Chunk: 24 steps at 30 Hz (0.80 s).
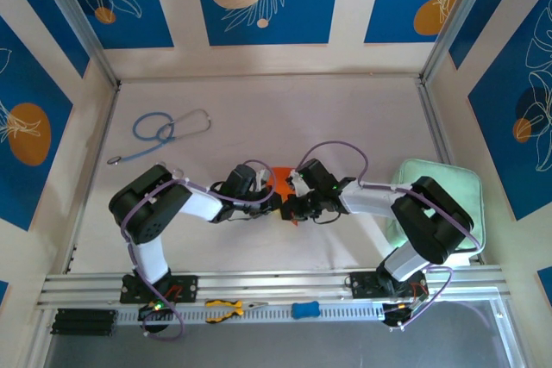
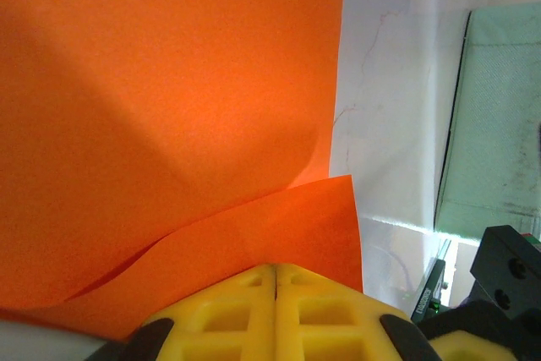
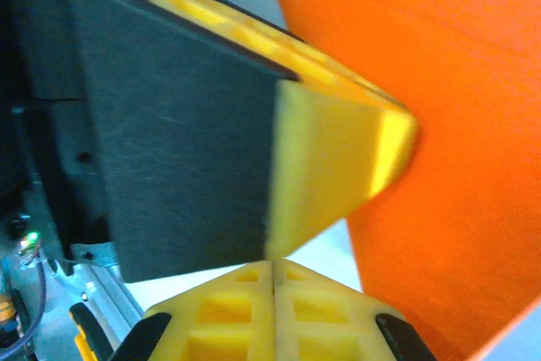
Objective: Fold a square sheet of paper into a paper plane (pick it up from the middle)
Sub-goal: Third fold the triangle at the center of the table.
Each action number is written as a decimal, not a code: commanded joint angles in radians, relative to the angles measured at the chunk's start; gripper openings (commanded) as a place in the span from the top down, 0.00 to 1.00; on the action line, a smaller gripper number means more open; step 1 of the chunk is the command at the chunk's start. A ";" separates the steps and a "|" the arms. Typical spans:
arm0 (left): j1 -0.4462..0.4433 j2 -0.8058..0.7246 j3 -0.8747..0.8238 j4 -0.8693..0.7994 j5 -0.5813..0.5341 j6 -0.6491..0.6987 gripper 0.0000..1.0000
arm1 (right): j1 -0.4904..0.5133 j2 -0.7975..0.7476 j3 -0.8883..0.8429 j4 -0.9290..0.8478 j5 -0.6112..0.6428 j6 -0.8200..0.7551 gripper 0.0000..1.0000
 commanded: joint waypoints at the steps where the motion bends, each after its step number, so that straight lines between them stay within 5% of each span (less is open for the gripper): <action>1: 0.004 0.021 0.000 -0.086 -0.027 0.030 1.00 | -0.006 0.013 0.002 -0.062 0.027 0.002 0.97; 24: 0.008 0.017 -0.005 -0.090 -0.030 0.031 1.00 | -0.035 -0.135 -0.110 -0.034 -0.027 0.084 0.96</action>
